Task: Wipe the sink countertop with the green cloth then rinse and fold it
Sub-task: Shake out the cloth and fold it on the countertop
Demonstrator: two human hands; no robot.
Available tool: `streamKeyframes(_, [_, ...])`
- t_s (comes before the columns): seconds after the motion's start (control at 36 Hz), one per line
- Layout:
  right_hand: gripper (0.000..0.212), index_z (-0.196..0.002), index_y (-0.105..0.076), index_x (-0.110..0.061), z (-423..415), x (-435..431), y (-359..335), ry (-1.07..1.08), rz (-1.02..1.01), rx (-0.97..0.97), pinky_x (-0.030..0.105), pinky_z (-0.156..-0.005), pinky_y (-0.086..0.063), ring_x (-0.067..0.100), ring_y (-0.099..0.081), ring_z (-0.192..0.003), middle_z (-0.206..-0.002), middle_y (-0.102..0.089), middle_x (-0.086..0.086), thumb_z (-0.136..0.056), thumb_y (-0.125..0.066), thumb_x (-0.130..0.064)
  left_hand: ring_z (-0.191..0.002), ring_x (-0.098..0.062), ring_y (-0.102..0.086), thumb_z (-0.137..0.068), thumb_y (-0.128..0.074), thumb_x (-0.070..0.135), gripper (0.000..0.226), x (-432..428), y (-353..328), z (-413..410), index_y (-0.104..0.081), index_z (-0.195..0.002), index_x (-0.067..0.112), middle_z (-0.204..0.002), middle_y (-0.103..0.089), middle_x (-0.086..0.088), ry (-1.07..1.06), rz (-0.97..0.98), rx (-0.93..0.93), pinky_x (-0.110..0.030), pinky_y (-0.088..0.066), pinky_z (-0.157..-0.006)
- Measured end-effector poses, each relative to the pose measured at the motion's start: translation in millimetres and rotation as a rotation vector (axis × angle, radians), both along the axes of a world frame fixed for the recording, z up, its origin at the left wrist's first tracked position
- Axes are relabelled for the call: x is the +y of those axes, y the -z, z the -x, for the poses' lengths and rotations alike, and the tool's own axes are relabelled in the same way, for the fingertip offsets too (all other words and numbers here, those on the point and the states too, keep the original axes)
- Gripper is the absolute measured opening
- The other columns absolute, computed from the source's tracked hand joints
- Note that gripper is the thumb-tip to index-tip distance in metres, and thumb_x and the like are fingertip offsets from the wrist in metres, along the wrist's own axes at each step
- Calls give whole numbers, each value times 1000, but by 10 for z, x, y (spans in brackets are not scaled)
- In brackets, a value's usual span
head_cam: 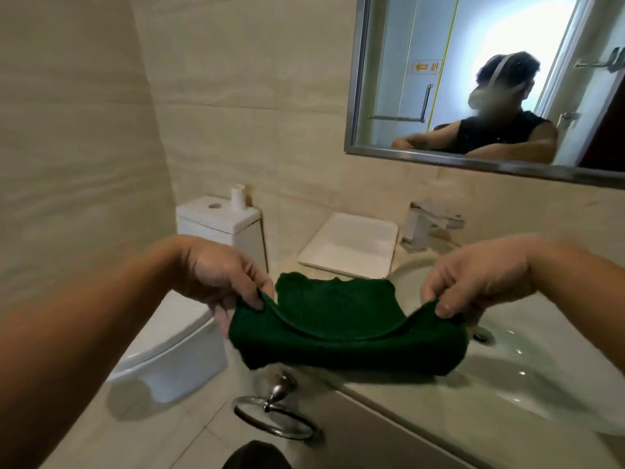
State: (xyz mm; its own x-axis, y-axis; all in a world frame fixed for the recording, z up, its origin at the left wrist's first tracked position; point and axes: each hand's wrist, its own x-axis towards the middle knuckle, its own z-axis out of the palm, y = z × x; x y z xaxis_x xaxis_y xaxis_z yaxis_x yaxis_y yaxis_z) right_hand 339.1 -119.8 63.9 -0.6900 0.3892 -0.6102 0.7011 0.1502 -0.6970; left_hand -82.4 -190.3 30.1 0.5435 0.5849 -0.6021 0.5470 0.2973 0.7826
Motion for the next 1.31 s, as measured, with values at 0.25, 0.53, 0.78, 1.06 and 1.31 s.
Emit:
streamKeyframes(0.25, [18, -115, -67, 2, 57, 139, 611, 225, -48, -20, 47, -86, -60, 39, -67, -98, -111, -69, 33, -101, -60, -7, -78, -33, -77, -110, -53, 14, 25, 136, 445, -132, -67, -127, 2, -99, -76, -27, -201, -66, 114, -40, -68, -72])
streamKeyframes(0.53, [14, -101, -73, -12, 60, 738, 1034, 558, -265, 73, 40, -72, -62, 24, -71, -74, -87, -75, 13, -102, -59, -10, -84, -41, -77, -109, -56, 13, 18, 692, 616, -120, -70, -114, 2, -101, -76, -28, -456, -312, 198, -44, -66, -72])
streamKeyframes(0.78, [9, -104, -69, -9, 182, 910, 1411, 663, -221, 129, 36, -77, -62, 20, -69, -89, -97, -73, 12, -101, -61, -13, -104, -16, -66, -92, -79, 25, 27, 1022, 744, -278, -68, -116, 30, -112, -68, 9, -197, -685, 617, -28, -51, -84])
streamKeyframes(1.06, [37, -123, -64, -14, 146, 951, 1438, 666, -50, 319, 44, -85, -62, 30, -74, -96, -112, -74, 21, -90, -73, -1, -98, -21, -58, -100, -68, 33, 14, 1067, 712, -324, -58, -104, 23, -115, -57, -3, 116, -812, 857, -39, -54, -91])
streamKeyframes(1.31, [16, -109, -71, -8, 161, 846, 1112, 464, -230, 211, 37, -81, -60, 30, -73, -100, -108, -75, 15, -92, -72, -6, -73, -11, -55, -94, -74, 20, 20, 1004, 599, -248, -55, -90, 24, -87, -61, 1, 56, -816, 646, -28, -47, -64])
